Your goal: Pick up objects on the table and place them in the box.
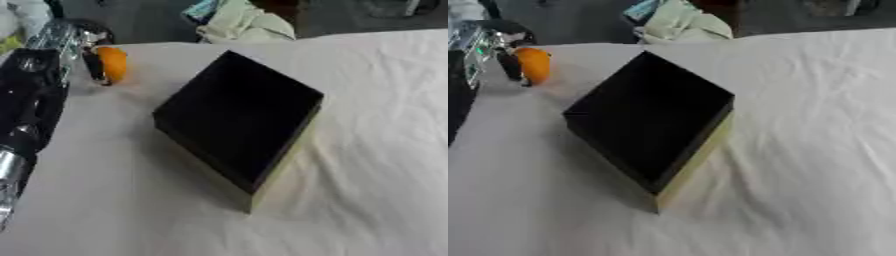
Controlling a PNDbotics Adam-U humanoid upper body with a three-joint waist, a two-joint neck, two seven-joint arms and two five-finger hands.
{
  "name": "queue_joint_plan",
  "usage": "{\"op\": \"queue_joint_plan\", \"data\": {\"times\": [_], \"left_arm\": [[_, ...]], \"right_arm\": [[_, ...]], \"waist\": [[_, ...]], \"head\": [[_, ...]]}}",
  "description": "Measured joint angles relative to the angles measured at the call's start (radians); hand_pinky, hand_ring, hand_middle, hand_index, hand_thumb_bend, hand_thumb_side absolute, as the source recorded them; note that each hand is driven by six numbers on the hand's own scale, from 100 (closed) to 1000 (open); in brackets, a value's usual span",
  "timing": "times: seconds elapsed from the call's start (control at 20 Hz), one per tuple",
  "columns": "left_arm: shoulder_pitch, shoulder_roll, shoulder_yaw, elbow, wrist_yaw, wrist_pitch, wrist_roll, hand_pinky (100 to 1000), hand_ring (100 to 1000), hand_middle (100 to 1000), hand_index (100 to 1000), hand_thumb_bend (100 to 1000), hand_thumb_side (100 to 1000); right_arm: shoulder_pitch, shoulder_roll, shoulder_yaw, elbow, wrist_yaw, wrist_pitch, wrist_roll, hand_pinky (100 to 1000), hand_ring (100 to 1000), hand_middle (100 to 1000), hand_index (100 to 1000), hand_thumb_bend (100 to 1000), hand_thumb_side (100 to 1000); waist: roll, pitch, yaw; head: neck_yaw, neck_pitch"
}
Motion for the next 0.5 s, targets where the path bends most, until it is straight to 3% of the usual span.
{"op": "queue_joint_plan", "data": {"times": [0.5], "left_arm": [[0.004,-0.009,0.005,0.022,-0.028,0.029,0.031,550,670,749,785,403,100]], "right_arm": [[-0.001,0.008,0.000,0.000,-0.004,0.000,0.000,771,748,728,857,320,1000]], "waist": [[-0.003,0.005,-0.007]], "head": [[0.005,-0.007]]}}
